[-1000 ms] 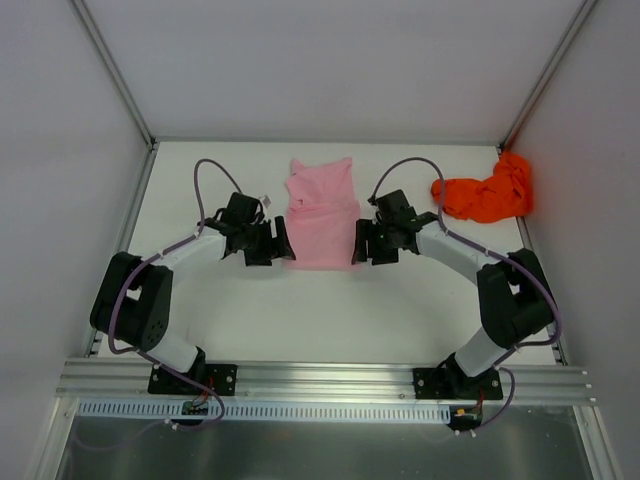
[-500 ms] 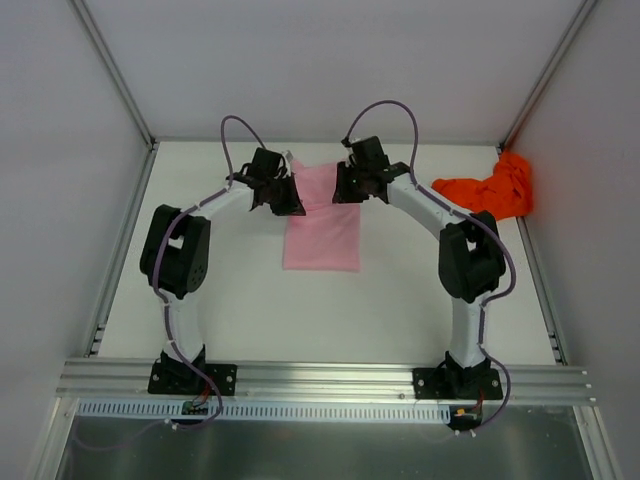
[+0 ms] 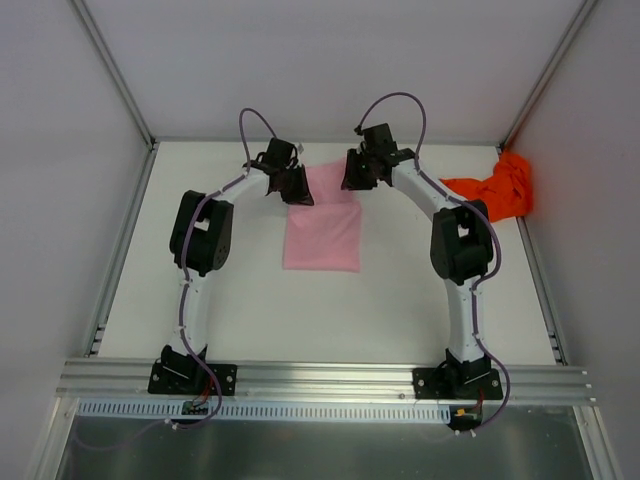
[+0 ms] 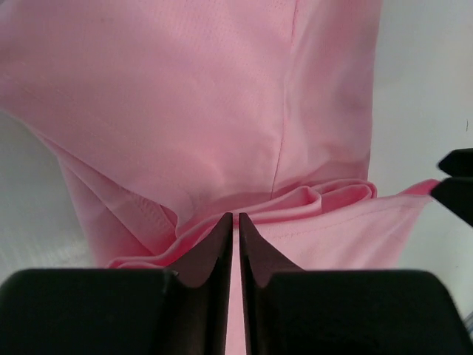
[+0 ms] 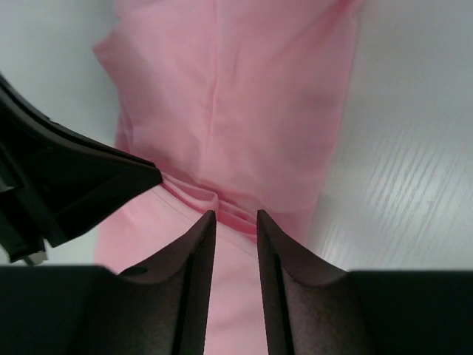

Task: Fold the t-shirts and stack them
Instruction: Fold the folded rectangular tshirt in 1/3 of the way

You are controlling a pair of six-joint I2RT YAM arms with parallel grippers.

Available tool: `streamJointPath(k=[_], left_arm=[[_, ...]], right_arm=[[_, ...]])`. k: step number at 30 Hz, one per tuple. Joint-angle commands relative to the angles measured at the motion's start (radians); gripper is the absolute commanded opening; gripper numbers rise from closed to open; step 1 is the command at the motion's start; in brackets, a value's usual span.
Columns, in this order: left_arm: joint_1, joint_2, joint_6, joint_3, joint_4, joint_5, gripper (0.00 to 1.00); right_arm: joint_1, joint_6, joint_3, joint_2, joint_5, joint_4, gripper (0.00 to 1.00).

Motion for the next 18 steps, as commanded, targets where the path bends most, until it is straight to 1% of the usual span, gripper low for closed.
streamJointPath(k=[1, 3, 4, 6, 7, 8, 9, 11, 12, 13, 14, 17, 18], left_arm=[[0.011, 0.004, 0.037, 0.064, -0.018, 0.007, 0.12], [0.011, -0.015, 0.054, 0.065, -0.015, 0.010, 0.18], [0.013, -0.041, 0.062, 0.067, -0.019, 0.005, 0.25], [0.014, -0.100, 0.088, 0.068, -0.029, -0.013, 0.34], [0.016, -0.122, 0.098, 0.067, -0.042, -0.018, 0.39], [0.016, -0.148, 0.108, 0.065, -0.050, -0.024, 0.48], [0.016, -0.200, 0.121, 0.059, -0.062, -0.042, 0.52], [0.016, -0.258, 0.131, 0.035, -0.084, -0.056, 0.59], [0.016, -0.322, 0.132, -0.017, -0.082, -0.070, 0.64], [0.016, -0.356, 0.132, -0.051, -0.079, -0.077, 0.66], [0.016, -0.424, 0.126, -0.126, -0.063, -0.090, 0.68], [0.016, -0.514, 0.105, -0.246, -0.041, -0.094, 0.68], [0.016, -0.560, 0.085, -0.328, -0.035, -0.087, 0.68]], right_arm=[[-0.001, -0.034, 0.102, -0.009, -0.050, 0.002, 0.32], [-0.001, -0.049, 0.115, -0.028, -0.061, 0.001, 0.34], [-0.001, -0.054, 0.115, -0.054, -0.070, 0.002, 0.36], [-0.001, -0.083, 0.106, -0.089, -0.075, -0.013, 0.39], [-0.001, -0.089, 0.095, -0.133, -0.067, -0.018, 0.42], [-0.001, -0.094, 0.061, -0.158, -0.064, -0.030, 0.43], [-0.001, -0.098, 0.035, -0.187, -0.063, -0.033, 0.46], [-0.001, -0.098, -0.041, -0.291, -0.063, -0.021, 0.48], [-0.001, -0.095, -0.142, -0.331, -0.052, -0.013, 0.49], [-0.001, -0.089, -0.198, -0.409, -0.047, -0.007, 0.50], [-0.001, -0.085, -0.306, -0.445, -0.034, 0.011, 0.51], [-0.001, -0.066, -0.463, -0.569, -0.030, 0.031, 0.52], [-0.001, -0.034, -0.562, -0.590, -0.041, 0.040, 0.53]])
